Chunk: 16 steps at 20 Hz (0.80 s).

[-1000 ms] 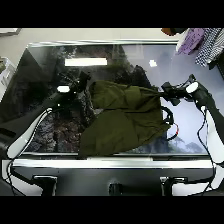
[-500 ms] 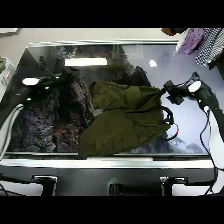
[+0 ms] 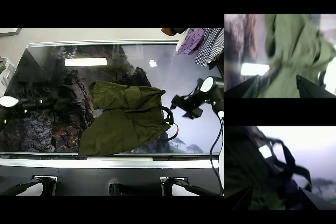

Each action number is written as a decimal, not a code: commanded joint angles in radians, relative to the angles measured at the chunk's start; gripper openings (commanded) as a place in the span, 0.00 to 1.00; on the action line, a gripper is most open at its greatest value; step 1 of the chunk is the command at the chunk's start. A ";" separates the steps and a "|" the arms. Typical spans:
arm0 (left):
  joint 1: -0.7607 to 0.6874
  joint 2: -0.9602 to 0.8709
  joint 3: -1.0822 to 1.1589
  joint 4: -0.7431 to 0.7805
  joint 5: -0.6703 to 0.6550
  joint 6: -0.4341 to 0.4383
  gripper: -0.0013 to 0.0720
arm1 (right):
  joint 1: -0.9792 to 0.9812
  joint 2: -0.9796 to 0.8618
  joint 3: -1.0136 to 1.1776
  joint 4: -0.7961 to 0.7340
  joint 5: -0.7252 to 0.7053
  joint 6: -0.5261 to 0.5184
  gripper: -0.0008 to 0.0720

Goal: Fold the clothes and pants, and hang the long-sleeved shirts on hangers.

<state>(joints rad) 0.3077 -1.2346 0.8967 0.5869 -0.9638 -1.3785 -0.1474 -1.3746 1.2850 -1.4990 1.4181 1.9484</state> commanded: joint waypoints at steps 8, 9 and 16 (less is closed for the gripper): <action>-0.003 0.254 -0.375 0.035 -0.090 -0.035 0.75 | 0.001 0.013 -0.264 0.224 -0.032 -0.134 0.90; -0.023 0.251 -0.385 0.054 -0.085 -0.035 0.75 | 0.002 0.008 -0.281 0.248 -0.074 -0.134 0.90; -0.240 0.225 -0.433 0.075 0.248 -0.072 0.75 | 0.001 0.016 -0.318 0.198 -0.067 -0.154 0.07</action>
<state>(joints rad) 0.1459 -0.9951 0.4789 0.6537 -0.8764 -1.4181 -0.1471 -1.3781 0.9775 -1.2915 1.3575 1.8042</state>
